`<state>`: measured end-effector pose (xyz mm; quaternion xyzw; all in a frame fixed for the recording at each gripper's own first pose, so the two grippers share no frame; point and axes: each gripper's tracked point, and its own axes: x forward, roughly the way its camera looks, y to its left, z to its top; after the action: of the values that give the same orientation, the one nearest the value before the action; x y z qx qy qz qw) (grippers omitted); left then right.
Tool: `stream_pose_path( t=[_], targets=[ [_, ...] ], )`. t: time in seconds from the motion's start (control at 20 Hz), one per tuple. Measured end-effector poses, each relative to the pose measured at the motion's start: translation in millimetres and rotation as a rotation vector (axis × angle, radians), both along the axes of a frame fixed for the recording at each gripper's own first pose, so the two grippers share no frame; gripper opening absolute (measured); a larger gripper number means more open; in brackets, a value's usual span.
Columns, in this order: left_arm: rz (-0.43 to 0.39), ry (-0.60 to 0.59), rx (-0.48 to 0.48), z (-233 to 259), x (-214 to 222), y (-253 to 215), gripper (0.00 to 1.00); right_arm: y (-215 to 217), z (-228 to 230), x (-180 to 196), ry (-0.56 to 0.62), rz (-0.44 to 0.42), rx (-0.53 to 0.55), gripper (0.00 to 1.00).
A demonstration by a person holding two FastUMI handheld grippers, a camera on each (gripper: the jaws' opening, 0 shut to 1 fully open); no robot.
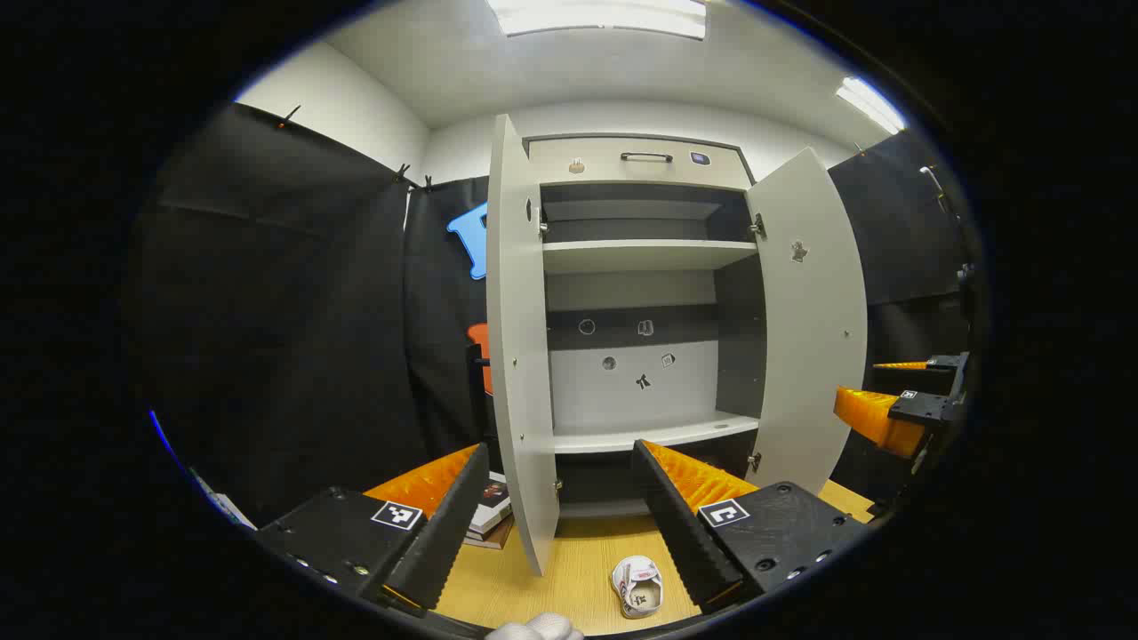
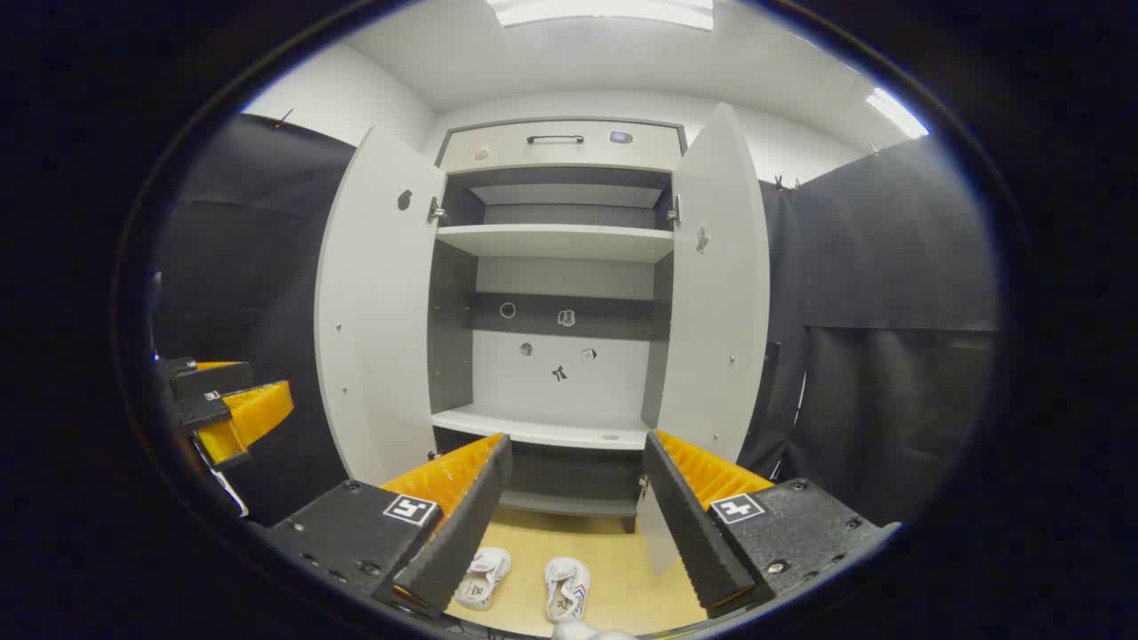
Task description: Grab one shoe with the right hand and put it into the shoe cabinet, grab the other shoe with the left hand and put it into the shoe cabinet; then close the right door with the right hand and the left door with the left hand.
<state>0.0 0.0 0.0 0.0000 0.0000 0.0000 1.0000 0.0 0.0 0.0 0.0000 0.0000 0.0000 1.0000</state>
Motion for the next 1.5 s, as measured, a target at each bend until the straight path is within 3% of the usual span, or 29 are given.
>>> stream_pose_path(
  t=[0.65, 0.85, 1.0, 1.2, 1.5],
  targets=[
    [-0.001, -0.002, 0.003, 0, 1, 2, 0.97, -1, -5, -3, 0.011, -0.005, -0.001, 0.97],
    [-0.004, -0.004, 0.003, -1, 1, 1, 0.97, 1, -28, -3, 0.051, 0.005, -0.023, 0.97],
    [-0.015, 0.002, 0.010, -4, 1, 1, 0.97, 0, -80, -4, 0.156, 0.015, -0.047, 0.97],
    [-0.033, 0.008, 0.012, -12, 3, 0, 0.97, 1, -197, -7, 0.394, 0.054, -0.083, 0.97],
    [0.002, 0.040, 0.027, -22, 4, 5, 0.96, 25, -359, 9, 0.699, 0.128, -0.028, 0.92]
  ],
)
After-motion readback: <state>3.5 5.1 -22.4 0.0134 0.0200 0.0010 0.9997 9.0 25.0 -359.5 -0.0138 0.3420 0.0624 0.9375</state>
